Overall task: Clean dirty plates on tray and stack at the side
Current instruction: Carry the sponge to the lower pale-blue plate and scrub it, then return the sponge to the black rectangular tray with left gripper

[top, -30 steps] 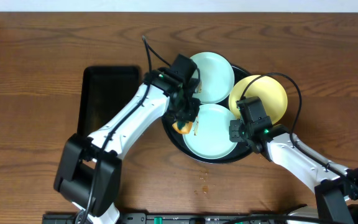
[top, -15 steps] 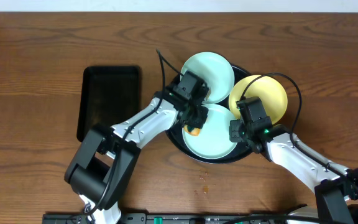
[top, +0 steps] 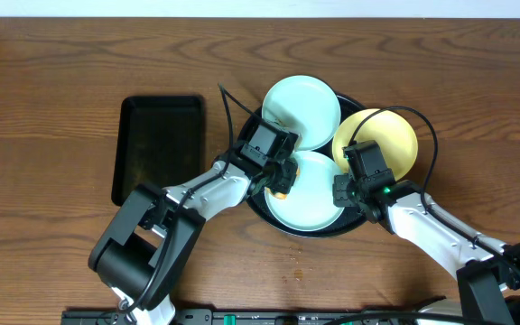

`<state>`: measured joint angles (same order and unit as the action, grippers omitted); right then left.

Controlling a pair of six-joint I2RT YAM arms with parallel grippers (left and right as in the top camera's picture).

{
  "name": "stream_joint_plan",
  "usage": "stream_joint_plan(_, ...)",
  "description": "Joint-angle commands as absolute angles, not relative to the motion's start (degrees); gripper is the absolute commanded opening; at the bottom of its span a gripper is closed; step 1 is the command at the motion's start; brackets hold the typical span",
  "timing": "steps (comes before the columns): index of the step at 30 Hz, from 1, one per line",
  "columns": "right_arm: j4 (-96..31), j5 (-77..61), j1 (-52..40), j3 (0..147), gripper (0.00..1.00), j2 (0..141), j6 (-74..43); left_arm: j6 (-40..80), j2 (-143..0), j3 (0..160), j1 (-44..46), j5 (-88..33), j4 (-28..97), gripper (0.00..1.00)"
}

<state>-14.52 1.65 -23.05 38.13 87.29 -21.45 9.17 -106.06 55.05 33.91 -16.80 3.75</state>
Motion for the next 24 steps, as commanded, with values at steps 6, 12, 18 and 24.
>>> stream_joint_plan(6, -15.0, 2.5, -22.6, 37.7, 0.01, 87.7, -21.8, 11.7, -107.7, 47.4, 34.8, -20.1, -0.7, 0.08)
stream_joint_plan(12, -15.0, 2.5, -22.6, 37.7, 0.01, 87.7, -21.8, 14.6, -107.7, 46.2, 36.8, -23.4, -3.6, 0.07)
stream_joint_plan(18, -15.0, 2.5, -22.6, 37.7, 0.01, 87.7, -21.8, 18.9, -107.6, 46.2, 37.8, -30.5, -9.6, 0.07)
stream_joint_plan(24, -15.0, 1.8, -22.6, 37.7, 0.01, 87.7, -21.8, 23.9, -97.6, 49.1, 35.4, -37.9, -14.4, 0.07)
